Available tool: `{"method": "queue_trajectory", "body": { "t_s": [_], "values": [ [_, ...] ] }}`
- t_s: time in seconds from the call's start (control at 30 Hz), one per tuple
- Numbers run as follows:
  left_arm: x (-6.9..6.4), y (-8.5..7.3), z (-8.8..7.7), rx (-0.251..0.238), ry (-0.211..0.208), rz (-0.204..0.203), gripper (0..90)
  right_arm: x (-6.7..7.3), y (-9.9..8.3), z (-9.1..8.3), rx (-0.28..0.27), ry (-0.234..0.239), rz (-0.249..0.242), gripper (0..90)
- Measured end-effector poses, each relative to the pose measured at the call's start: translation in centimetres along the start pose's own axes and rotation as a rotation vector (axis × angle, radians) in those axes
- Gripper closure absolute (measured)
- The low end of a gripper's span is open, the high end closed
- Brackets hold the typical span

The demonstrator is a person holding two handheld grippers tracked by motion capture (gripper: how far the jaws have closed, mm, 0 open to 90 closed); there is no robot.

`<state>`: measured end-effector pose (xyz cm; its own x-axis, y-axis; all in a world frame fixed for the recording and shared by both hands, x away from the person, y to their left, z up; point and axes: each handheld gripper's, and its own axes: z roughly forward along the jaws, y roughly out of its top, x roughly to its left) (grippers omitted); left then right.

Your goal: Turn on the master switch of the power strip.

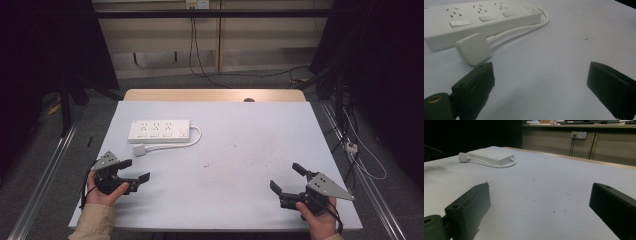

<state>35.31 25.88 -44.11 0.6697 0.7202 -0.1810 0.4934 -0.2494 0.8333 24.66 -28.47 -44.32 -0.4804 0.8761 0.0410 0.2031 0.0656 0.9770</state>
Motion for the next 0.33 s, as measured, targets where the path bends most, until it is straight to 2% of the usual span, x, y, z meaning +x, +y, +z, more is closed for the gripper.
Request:
{"method": "queue_trajectory", "body": {
  "t_s": [0.33],
  "values": [
    [-0.11, -0.13, 0.24, 0.009, 0.002, 0.004, 7.4, -0.07, -0.15, 0.02, 0.013, 0.004, 0.011, 2.9]
  ]
}}
